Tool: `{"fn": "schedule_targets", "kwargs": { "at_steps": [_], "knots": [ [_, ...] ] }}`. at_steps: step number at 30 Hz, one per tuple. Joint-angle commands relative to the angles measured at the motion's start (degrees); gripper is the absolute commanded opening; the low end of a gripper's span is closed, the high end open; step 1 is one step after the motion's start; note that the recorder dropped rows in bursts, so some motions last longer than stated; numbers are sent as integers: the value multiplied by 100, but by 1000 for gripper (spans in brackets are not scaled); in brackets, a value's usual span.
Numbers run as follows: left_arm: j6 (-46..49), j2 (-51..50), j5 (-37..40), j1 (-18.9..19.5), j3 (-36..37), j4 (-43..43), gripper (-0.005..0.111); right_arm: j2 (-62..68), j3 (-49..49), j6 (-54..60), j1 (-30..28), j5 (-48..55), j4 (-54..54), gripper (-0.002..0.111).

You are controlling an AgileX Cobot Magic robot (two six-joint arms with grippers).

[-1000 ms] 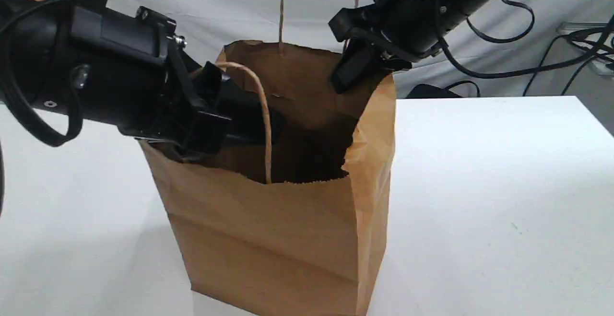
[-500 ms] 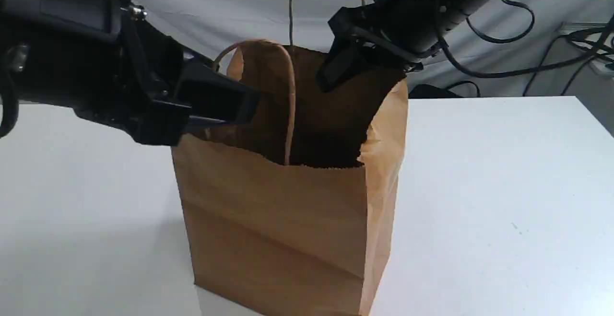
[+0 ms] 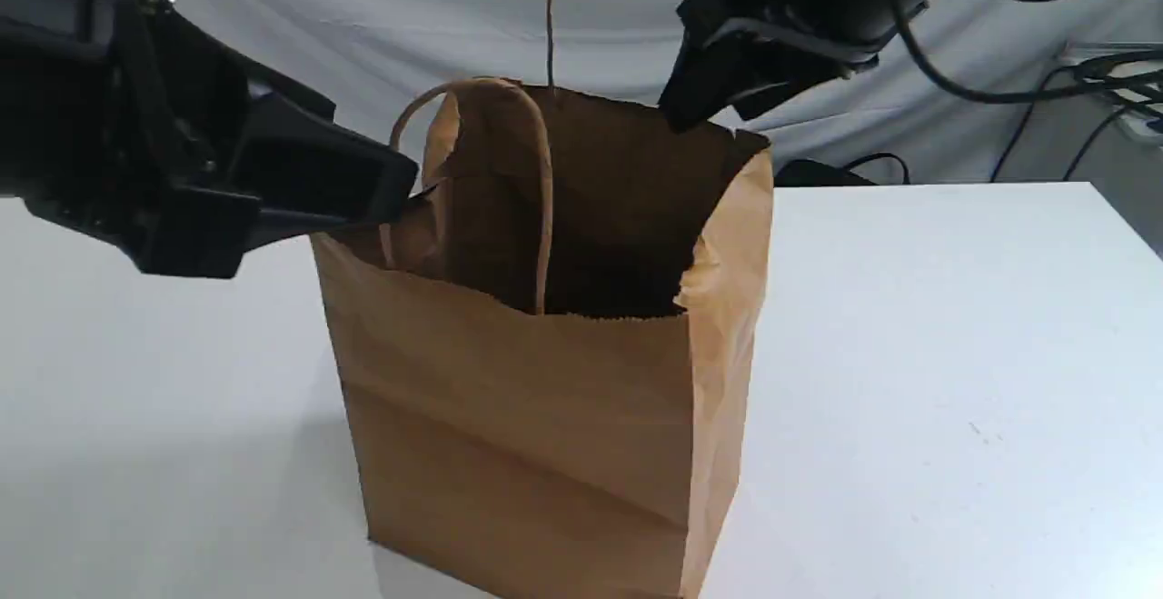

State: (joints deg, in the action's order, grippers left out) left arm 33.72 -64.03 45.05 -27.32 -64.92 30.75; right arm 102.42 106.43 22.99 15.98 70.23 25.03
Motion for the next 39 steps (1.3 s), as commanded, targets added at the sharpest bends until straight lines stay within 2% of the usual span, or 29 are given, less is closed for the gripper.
{"fn": "schedule_targets", "kwargs": {
  "at_steps": [1,3,5,6,7,9,10,11,16,20,25,28,33,39],
  "knots": [
    [-86,233,148,7,34,-16,55,-315,25,7,2,-27,-65,54],
    [-86,413,296,7,34,-16,49,-449,25,-139,2,-27,-65,52],
    [-86,605,409,7,34,-80,37,-593,25,-177,2,-27,-65,44],
    [-86,752,460,7,34,-229,28,-651,-5,-177,2,-27,-65,37],
    [-86,852,480,7,34,-343,23,-729,-41,-177,2,-27,-65,31],
    [-146,1123,494,7,34,-644,6,-892,-219,-129,2,-27,-51,12],
    [-229,1233,494,7,34,-774,-1,-964,-289,-66,2,-27,-51,8],
    [-349,1400,483,7,34,-957,0,-1077,-468,52,2,-27,-51,0],
    [-852,2029,406,7,147,-1503,0,-1634,-1523,249,2,-118,-51,0],
    [-1080,2663,36,7,604,-1629,0,-2384,-2775,272,2,-1359,9,0],
    [-1559,3541,-881,7,1548,-1766,0,-3554,-4302,443,2,-2998,326,0],
    [-1666,4093,-1687,7,2163,-1766,0,-4239,-5042,556,2,-3739,553,0],
    [-2056,4776,-2615,7,3177,-1766,0,-5272,-5898,573,2,-4347,670,0],
    [-2191,5153,-2923,7,3946,-1766,0,-6310,-6607,573,2,-4545,670,0]
  ]
}}
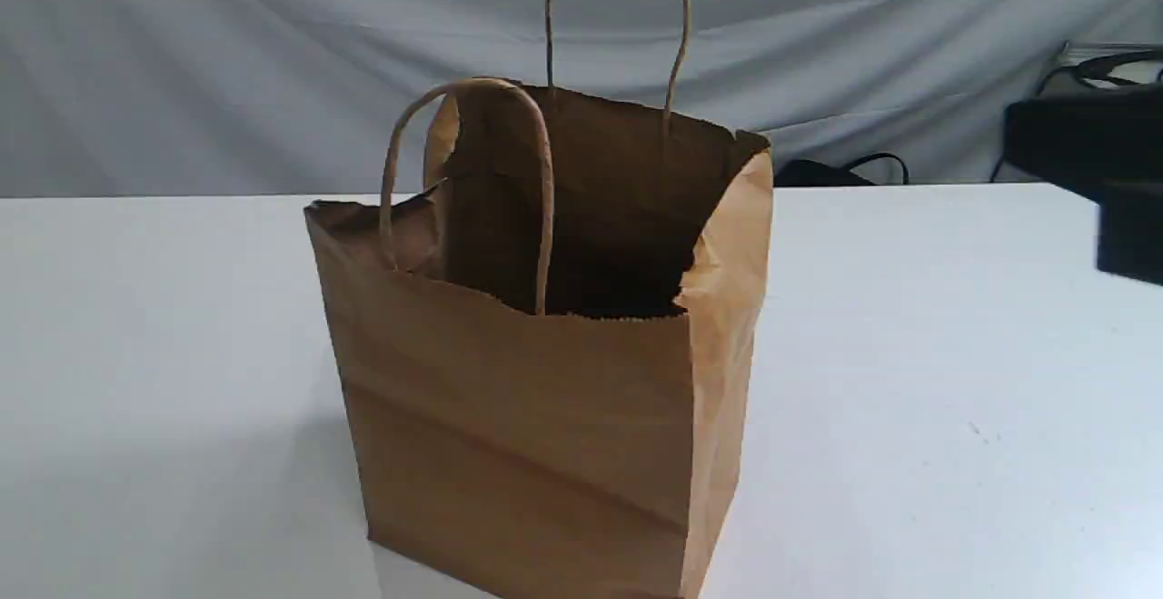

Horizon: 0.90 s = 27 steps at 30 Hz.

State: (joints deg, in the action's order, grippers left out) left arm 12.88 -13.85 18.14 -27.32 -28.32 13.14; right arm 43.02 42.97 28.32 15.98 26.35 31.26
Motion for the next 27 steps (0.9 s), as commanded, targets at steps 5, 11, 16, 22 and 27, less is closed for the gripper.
{"fn": "schedule_targets", "kwargs": {
  "at_steps": [5,11,16,22,27],
  "knots": [
    [-198,187,-203,7,495,-4,0,-848,-433,66,2,-172,47,0],
    [-252,187,202,7,495,-4,0,-940,-445,66,2,-172,47,0],
    [-240,187,509,7,495,-46,0,-940,-445,66,2,-172,47,0],
    [-240,187,509,7,495,-46,0,-942,-445,28,2,-172,47,0],
    [-240,187,509,7,495,-46,0,-942,-445,28,2,-172,47,0]
  ]
}}
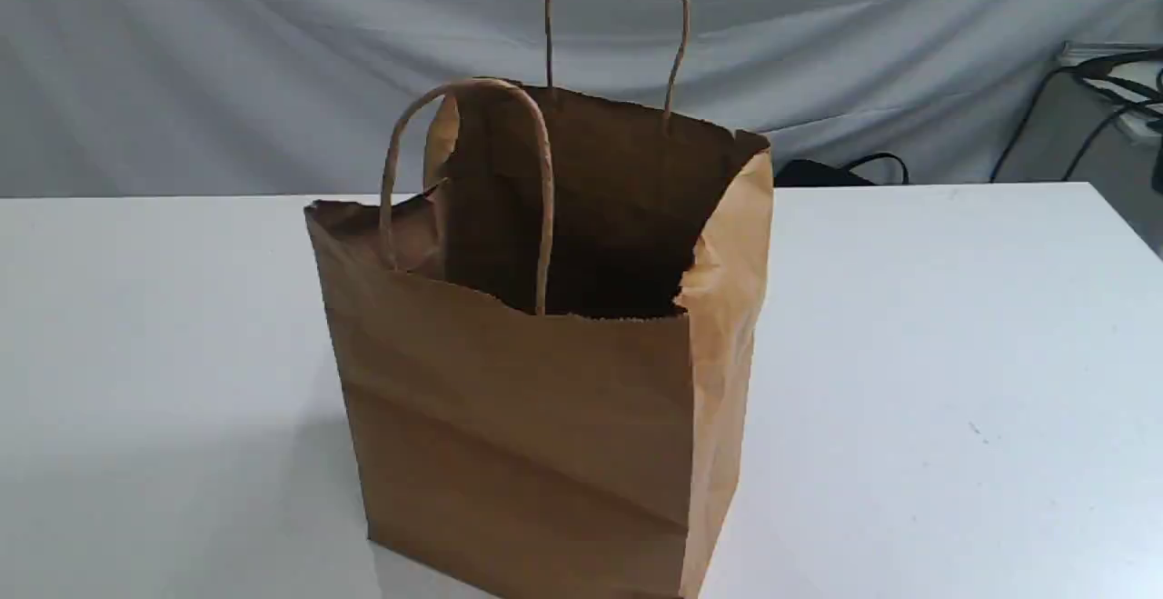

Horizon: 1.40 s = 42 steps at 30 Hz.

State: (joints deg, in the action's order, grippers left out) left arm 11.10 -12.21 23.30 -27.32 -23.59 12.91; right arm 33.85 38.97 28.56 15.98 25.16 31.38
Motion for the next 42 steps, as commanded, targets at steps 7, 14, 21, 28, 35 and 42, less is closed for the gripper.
{"fn": "schedule_targets", "kwargs": {
  "at_steps": [7,14,21,28,35,42],
  "knots": [
    [-62,23,-6,7,22,-23,0,-25,-45,4,2,-53,35,0],
    [-30,23,-14,7,22,-23,0,-38,-88,-41,2,-266,81,0],
    [-30,23,-14,7,22,-23,0,-518,-1048,-29,-351,-1951,477,0],
    [-46,23,-14,7,22,-23,0,-1601,-2080,242,-985,-2065,499,0],
    [-27,23,-14,7,22,-23,0,-2796,-2631,385,-1745,-2015,499,0],
    [-27,23,-14,7,22,-23,0,-3385,-2968,384,-2066,-1984,508,0]
  ]
}}
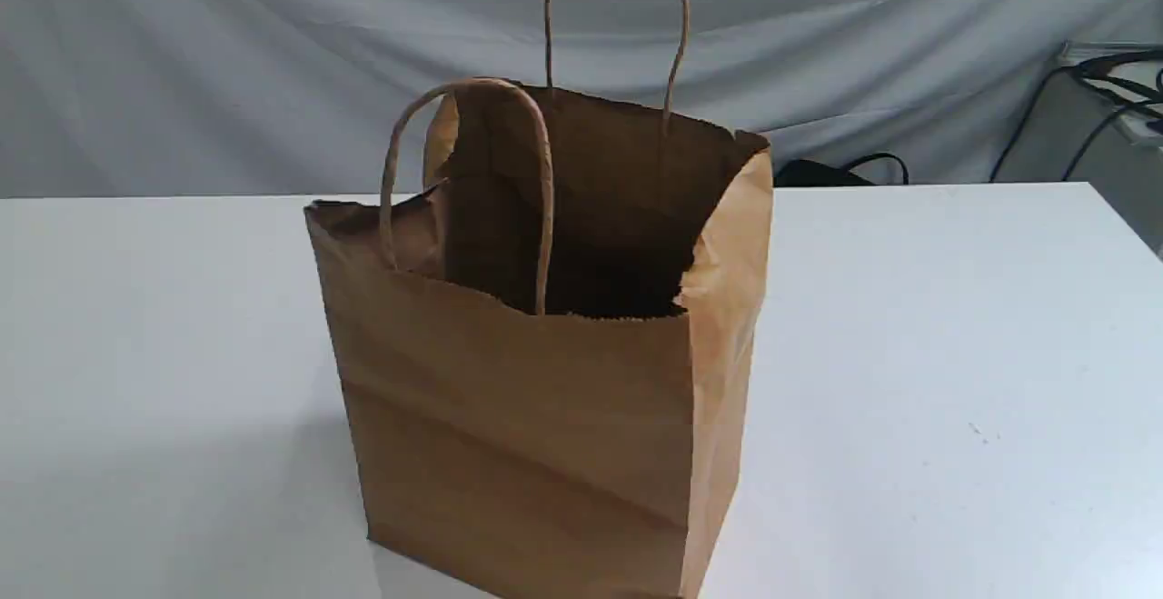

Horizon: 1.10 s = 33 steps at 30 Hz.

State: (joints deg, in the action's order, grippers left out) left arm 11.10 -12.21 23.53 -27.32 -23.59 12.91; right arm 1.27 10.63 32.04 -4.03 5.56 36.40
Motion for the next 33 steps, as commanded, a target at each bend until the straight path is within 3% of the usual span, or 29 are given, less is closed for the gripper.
{"fn": "schedule_targets", "kwargs": {
  "at_steps": [1,16,18,24,33],
  "knots": [
    [-27,23,-37,7,22,-23,0,-127,-203,36,-65,-37,6,0],
    [-40,23,-63,7,22,-23,0,-127,-426,15,-52,-142,64,0],
    [-24,23,-63,7,22,-23,0,-127,-554,-480,-52,-143,-752,0],
    [-24,23,-63,7,22,-23,0,-127,-1063,-3761,-52,-442,-4039,0],
    [-38,23,-63,7,22,-23,0,-127,-1063,-4109,-52,-359,-4556,0]
  ]
}}
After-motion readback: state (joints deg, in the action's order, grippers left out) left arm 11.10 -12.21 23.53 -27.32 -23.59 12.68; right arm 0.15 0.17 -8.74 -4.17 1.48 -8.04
